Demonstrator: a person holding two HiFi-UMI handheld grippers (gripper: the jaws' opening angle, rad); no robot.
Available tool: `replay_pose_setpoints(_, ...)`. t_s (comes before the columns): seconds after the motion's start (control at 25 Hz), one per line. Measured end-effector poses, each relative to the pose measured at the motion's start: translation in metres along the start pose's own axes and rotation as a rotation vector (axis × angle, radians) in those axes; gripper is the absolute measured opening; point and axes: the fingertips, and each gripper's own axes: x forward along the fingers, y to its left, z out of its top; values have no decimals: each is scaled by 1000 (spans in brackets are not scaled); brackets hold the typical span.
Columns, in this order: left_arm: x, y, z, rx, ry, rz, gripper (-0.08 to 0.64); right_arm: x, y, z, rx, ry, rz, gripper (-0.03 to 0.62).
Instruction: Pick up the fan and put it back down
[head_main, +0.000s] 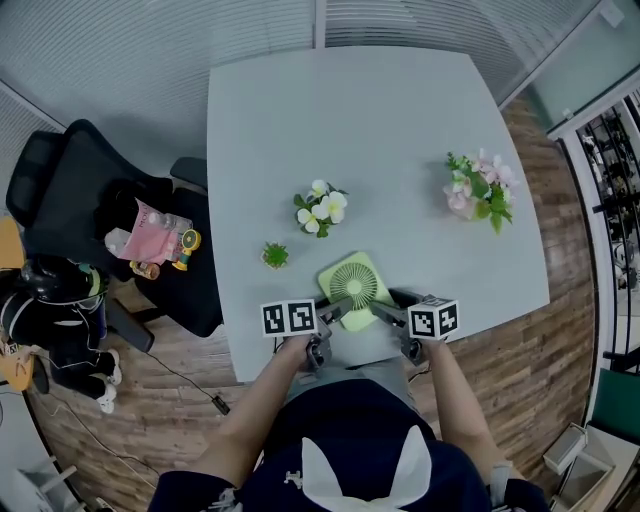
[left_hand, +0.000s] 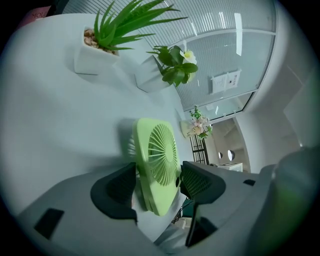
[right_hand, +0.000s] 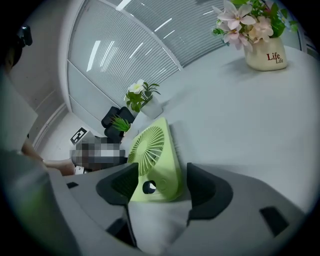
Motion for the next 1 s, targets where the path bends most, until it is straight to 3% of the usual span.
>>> replay_pose_setpoints(0.12,4,3,-5,-1,17,12,289,1,0,-4,4,-1,4,280)
replay_pose_setpoints(0.24,3,12,-5,19,5,64,184,1,-2,-6,8,-6,-5,254)
replay_pose_setpoints(0.6,-2,12,-1,59,-18,90,167,1,1,-9,14,-13,-35,202)
replay_pose_setpoints(1.0,-14,6,10,68,-91,79,167,-4,20,1,-11,-52,-45,192)
